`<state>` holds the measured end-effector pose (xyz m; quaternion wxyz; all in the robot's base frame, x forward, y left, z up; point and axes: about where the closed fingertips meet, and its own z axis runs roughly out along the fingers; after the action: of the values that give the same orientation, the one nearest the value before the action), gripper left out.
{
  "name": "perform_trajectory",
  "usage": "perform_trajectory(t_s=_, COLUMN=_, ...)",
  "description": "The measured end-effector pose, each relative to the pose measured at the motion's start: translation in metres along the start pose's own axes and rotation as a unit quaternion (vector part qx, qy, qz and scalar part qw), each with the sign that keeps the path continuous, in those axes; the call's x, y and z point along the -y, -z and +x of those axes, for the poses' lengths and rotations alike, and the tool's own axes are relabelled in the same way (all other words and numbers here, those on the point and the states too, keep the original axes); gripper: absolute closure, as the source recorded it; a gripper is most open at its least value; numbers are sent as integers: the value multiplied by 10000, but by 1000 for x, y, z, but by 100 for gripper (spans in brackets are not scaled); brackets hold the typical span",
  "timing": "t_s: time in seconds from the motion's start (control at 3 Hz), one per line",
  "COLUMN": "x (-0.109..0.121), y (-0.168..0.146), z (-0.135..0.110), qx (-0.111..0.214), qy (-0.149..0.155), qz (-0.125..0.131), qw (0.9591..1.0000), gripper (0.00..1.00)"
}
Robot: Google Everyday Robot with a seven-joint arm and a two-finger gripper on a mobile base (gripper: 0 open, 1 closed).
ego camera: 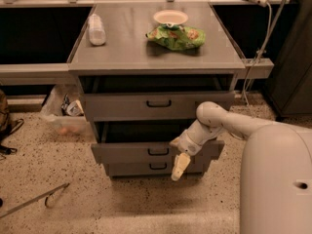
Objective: Open middle drawer
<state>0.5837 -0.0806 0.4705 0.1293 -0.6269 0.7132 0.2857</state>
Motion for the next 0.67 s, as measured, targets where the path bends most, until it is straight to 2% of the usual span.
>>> perform_trajectory(t_s=0.33, x=-4, y=-2, z=0, qx=-12, qy=0, qz=-72, qw=10000, gripper=0)
perform_trajectory(t_s=0.67, x=2, y=-3, z=-6, qx=-89, qy=207, qz=159, qw=9996, gripper=0)
